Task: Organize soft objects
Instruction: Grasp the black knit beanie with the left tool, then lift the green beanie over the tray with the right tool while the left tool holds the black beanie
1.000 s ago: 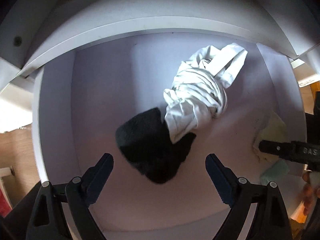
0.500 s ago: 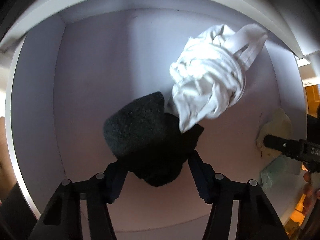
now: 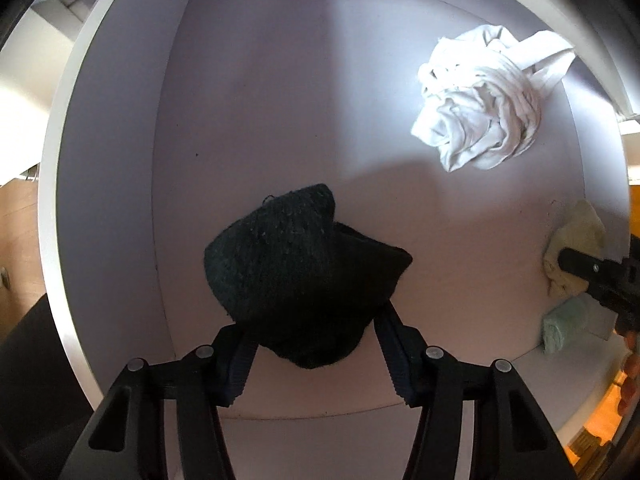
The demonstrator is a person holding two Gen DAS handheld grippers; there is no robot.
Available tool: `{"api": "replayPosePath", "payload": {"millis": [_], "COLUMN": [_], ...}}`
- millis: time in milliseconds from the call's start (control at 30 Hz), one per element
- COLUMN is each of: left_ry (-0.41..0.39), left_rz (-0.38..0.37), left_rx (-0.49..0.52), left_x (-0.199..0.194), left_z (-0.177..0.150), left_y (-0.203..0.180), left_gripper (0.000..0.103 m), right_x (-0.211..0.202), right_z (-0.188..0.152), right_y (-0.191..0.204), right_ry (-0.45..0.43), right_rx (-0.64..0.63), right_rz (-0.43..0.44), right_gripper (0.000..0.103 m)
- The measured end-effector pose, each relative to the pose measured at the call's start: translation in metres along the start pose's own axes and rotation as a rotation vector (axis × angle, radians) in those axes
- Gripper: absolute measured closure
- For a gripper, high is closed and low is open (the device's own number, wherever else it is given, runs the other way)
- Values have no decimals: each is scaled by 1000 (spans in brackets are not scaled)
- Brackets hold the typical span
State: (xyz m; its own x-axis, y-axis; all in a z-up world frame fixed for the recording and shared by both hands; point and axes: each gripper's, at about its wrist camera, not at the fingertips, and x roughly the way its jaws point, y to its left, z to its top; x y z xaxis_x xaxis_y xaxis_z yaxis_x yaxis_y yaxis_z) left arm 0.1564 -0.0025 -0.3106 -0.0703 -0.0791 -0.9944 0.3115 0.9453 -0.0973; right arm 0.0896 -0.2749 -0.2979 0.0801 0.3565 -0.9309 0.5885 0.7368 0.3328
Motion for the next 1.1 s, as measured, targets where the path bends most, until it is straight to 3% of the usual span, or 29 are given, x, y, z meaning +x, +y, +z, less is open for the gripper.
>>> {"api": "replayPosePath", "payload": {"millis": [467,700,1100], "left_ry": [7,5,0], "left_rz": [45,48,45], "left_rx": [44,46,52], "left_x": [0,-1,0], "left_z": [6,-3,-13], "left_y": [-27,-41,-27], "left_gripper": [45,45,45], "right_x": [-51,-117,-237], "right_z": [-26,-45,-56], "right_y": [-9,8,35], "right_ry": [-9,-79,-256], "right_rx": [58,-11,-148], "right_rz": [99,207,223], "right_gripper": [48,48,48]}}
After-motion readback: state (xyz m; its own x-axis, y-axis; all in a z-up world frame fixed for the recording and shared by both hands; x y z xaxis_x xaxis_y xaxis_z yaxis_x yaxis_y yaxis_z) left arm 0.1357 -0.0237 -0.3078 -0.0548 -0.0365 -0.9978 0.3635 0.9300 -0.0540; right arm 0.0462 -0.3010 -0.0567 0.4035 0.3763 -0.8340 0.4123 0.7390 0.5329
